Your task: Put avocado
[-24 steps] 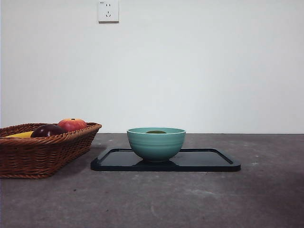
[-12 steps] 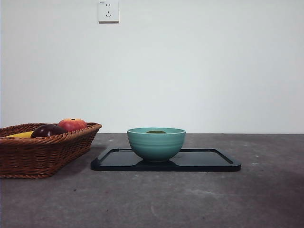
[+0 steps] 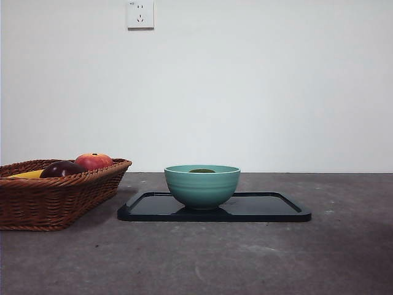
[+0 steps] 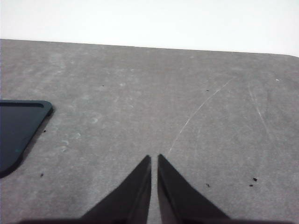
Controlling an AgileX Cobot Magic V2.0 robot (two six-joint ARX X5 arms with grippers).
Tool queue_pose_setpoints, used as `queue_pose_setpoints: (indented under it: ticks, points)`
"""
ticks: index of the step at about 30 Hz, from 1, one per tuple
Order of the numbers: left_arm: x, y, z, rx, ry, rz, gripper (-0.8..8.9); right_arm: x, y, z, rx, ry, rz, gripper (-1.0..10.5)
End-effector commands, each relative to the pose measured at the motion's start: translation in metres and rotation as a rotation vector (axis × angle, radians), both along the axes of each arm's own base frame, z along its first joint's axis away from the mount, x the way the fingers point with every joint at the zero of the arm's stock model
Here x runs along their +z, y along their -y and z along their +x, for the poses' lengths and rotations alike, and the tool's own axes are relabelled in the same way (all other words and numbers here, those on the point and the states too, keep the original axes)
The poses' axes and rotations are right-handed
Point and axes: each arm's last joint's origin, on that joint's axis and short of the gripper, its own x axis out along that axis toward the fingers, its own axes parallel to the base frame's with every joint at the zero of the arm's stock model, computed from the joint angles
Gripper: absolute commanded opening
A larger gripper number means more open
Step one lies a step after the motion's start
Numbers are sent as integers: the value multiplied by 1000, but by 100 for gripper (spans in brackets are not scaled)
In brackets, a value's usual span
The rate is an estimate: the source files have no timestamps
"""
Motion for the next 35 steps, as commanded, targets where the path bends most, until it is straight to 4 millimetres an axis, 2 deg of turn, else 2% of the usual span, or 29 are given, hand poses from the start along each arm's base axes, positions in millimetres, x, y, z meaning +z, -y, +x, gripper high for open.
queue_pose_setpoints:
  ticks: [1,35]
  points:
    - [-8,0,1,-2,-28,6,20,-3,0,0,-1,-19,-6,20]
    - [-8,0,1,-2,-28,6,20,0,0,0,12,13,11,20]
